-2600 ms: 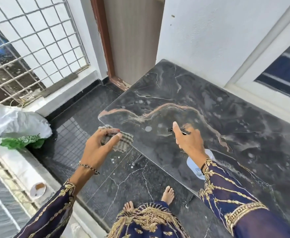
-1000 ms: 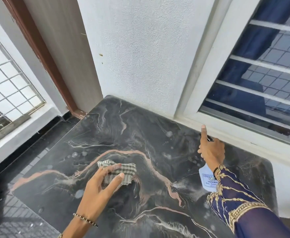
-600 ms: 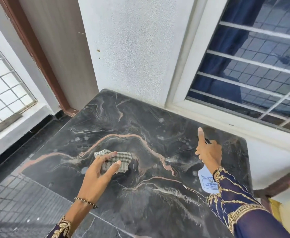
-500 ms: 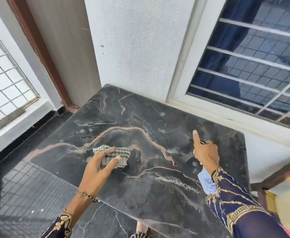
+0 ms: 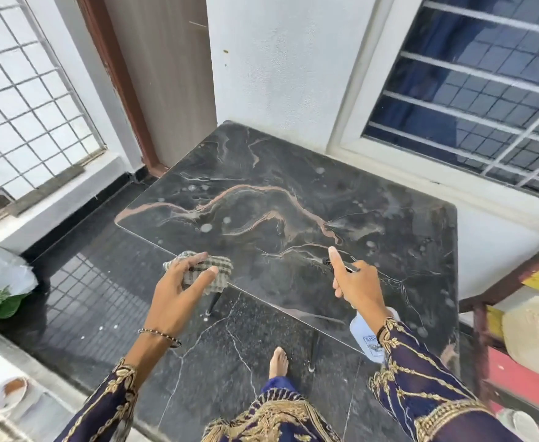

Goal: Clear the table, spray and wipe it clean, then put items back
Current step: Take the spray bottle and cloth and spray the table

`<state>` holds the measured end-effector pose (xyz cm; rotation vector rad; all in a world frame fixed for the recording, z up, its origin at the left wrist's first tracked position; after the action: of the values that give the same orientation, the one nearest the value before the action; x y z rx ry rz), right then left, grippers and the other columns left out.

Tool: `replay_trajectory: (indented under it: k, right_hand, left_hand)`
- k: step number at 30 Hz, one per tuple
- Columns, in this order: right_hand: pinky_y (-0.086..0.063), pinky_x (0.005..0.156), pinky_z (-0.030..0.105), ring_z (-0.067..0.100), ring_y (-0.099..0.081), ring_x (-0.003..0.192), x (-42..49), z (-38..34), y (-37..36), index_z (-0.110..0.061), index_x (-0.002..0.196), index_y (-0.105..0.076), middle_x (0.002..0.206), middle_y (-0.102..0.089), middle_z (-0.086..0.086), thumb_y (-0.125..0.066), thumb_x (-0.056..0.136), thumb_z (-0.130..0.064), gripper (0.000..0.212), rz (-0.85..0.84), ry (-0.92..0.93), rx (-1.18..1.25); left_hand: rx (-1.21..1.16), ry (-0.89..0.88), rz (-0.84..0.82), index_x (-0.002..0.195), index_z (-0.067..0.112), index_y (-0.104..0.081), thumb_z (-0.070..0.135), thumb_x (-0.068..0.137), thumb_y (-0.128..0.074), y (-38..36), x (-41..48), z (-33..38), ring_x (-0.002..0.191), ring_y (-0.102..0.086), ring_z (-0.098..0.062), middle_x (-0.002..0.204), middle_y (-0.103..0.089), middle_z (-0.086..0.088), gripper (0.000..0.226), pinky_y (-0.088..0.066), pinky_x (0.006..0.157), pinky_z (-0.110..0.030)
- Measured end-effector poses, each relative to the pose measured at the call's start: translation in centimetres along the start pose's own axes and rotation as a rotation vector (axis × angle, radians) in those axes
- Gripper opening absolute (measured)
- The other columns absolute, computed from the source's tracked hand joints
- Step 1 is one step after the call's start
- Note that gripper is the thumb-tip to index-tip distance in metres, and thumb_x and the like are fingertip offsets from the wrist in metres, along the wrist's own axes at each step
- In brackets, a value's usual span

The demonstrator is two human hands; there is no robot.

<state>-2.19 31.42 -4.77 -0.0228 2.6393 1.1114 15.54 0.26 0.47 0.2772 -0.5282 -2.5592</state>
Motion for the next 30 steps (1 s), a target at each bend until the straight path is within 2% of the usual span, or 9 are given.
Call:
replay_trajectory:
  k: [2, 6, 10, 15, 17, 20, 23, 26, 30]
  right_hand:
    - [-0.057, 0.054, 0.031, 0.015, -0.057, 0.034, -1.4, 0.0, -0.3, 0.000, 0.081, -0.071, 0.058, -0.073, 0.002, -0.047, 0.073, -0.093, 0.096, -0.066, 0.014, 0.058]
    - [-0.059, 0.064, 0.034, 0.014, -0.062, 0.039, -3.6, 0.9, -0.3, -0.008, 0.077, -0.071, 0.061, -0.074, 0.002, -0.043, 0.072, -0.095, 0.092, -0.081, 0.022, 0.017]
    - [-0.057, 0.091, 0.047, 0.031, -0.074, 0.087, -4.2, 3.5, 1.4, -0.008, 0.091, -0.075, 0.090, -0.078, 0.013, -0.038, 0.076, -0.091, 0.092, 0.032, -0.045, -0.112]
    - [-0.050, 0.045, 0.030, 0.017, -0.062, 0.036, -4.8, 8.6, 5.6, -0.004, 0.089, -0.073, 0.055, -0.072, -0.002, -0.044, 0.076, -0.090, 0.092, 0.043, -0.117, -0.004]
    - [-0.059, 0.057, 0.040, 0.020, -0.067, 0.046, -5.4, 10.9, 7.2, -0.005, 0.077, -0.073, 0.057, -0.073, 0.003, -0.041, 0.076, -0.089, 0.090, 0.090, -0.144, -0.019]
    - [-0.057, 0.090, 0.045, 0.032, -0.072, 0.089, -5.8, 14.5, 9.5, -0.007, 0.092, -0.075, 0.091, -0.077, 0.013, -0.036, 0.079, -0.089, 0.091, 0.169, -0.225, -0.124]
    - [-0.063, 0.073, 0.036, 0.025, -0.075, 0.069, -5.9, 18.1, 12.2, -0.007, 0.085, -0.072, 0.074, -0.075, 0.008, -0.044, 0.076, -0.088, 0.087, 0.181, -0.296, 0.001]
    - [-0.062, 0.082, 0.049, 0.038, -0.074, 0.074, -5.1, 21.1, 14.7, -0.002, 0.085, -0.074, 0.080, -0.076, 0.016, -0.045, 0.076, -0.090, 0.093, 0.174, -0.305, 0.013]
    - [-0.059, 0.086, 0.049, 0.039, -0.072, 0.084, -3.1, 23.8, 16.8, -0.002, 0.092, -0.073, 0.094, -0.074, 0.021, -0.033, 0.074, -0.096, 0.104, 0.175, -0.312, -0.089]
  left_hand:
    - [0.012, -0.010, -0.002, 0.119, 0.040, -0.061, 0.051, 0.085, -0.063, 0.1, -0.9, -0.2, 0.116, -0.057, -0.007, 0.124, -0.061, 0.020, 0.036, -0.047, 0.099, -0.039]
    - [-0.004, -0.013, -0.027, 0.121, 0.039, -0.061, 0.051, 0.086, -0.064, -0.4, -2.0, -0.1, 0.114, -0.057, -0.006, 0.125, -0.061, 0.019, 0.038, -0.049, 0.099, -0.039]
    - [-0.049, -0.018, -0.067, 0.120, 0.035, -0.063, 0.045, 0.086, -0.065, -2.1, -2.6, 0.5, 0.115, -0.058, -0.009, 0.123, -0.063, 0.015, 0.036, -0.047, 0.100, -0.034]
    - [-0.081, -0.038, -0.160, 0.118, 0.032, -0.065, 0.040, 0.086, -0.067, -6.0, -2.6, 1.9, 0.107, -0.059, -0.008, 0.117, -0.063, 0.016, 0.033, -0.047, 0.098, -0.033]
    - [-0.092, -0.045, -0.211, 0.117, 0.032, -0.065, 0.041, 0.086, -0.068, -8.1, -2.4, 2.6, 0.110, -0.059, -0.005, 0.122, -0.063, 0.016, 0.032, -0.049, 0.094, -0.027]
    - [-0.092, -0.055, -0.280, 0.115, 0.037, -0.065, 0.046, 0.084, -0.068, -11.3, -2.1, 3.5, 0.116, -0.056, -0.002, 0.124, -0.062, 0.018, 0.033, -0.046, 0.092, -0.022]
    - [-0.100, -0.059, -0.351, 0.116, 0.038, -0.064, 0.048, 0.083, -0.068, -14.7, -2.1, 4.9, 0.116, -0.056, -0.001, 0.124, -0.062, 0.018, 0.036, -0.046, 0.093, -0.023]
    - [-0.089, -0.068, -0.402, 0.115, 0.034, -0.065, 0.044, 0.084, -0.068, -18.6, -2.0, 6.6, 0.113, -0.059, -0.005, 0.121, -0.065, 0.015, 0.033, -0.048, 0.091, -0.023]
    - [-0.087, -0.079, -0.440, 0.113, 0.035, -0.066, 0.042, 0.085, -0.068, -23.5, -1.8, 9.0, 0.109, -0.060, -0.004, 0.112, -0.067, 0.015, 0.029, -0.046, 0.083, -0.016]
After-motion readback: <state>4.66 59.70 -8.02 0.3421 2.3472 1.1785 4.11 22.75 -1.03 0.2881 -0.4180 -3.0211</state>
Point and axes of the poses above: each hand's wrist, its own x-axis towards the middle knuckle, its own y-axis out of the back of the hand, z = x × y, the point moved 4 cm from there along x, towards the middle knuckle
